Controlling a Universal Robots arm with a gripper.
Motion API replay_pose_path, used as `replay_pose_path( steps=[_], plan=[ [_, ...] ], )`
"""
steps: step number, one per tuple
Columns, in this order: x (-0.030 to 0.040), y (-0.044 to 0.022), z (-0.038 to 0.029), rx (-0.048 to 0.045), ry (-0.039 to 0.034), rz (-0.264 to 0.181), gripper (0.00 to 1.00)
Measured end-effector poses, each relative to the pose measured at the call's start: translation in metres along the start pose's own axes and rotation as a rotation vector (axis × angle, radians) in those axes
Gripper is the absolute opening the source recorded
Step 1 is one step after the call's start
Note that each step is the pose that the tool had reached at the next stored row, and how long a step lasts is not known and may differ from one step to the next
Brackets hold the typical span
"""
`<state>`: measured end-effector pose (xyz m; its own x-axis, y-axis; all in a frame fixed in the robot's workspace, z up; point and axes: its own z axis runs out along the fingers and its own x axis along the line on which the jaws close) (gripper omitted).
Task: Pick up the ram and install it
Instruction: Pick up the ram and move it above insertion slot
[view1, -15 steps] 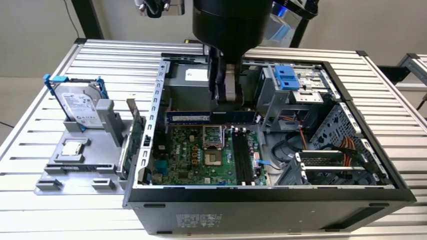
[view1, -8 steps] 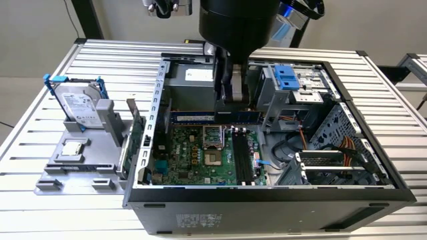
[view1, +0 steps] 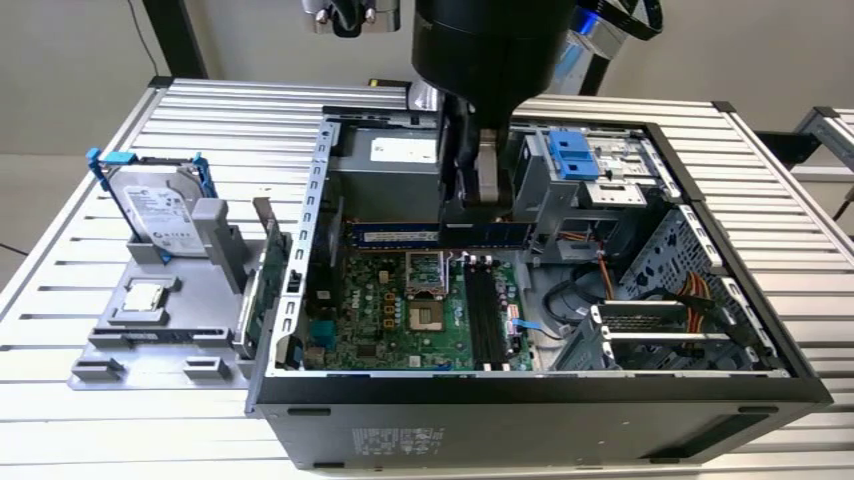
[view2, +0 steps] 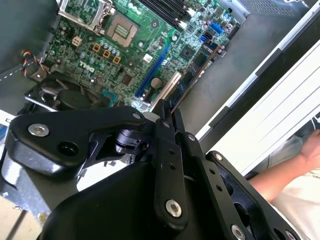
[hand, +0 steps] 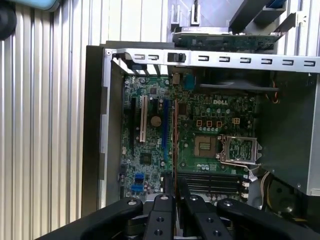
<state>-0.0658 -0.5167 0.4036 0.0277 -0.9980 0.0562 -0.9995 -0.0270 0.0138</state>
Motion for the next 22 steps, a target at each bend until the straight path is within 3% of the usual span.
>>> replay_pose_path(
  steps=[22],
  plan=[
    [0.0005,-0.0177,-0.0002,0.0,0.0,0.0,0.0]
  ],
)
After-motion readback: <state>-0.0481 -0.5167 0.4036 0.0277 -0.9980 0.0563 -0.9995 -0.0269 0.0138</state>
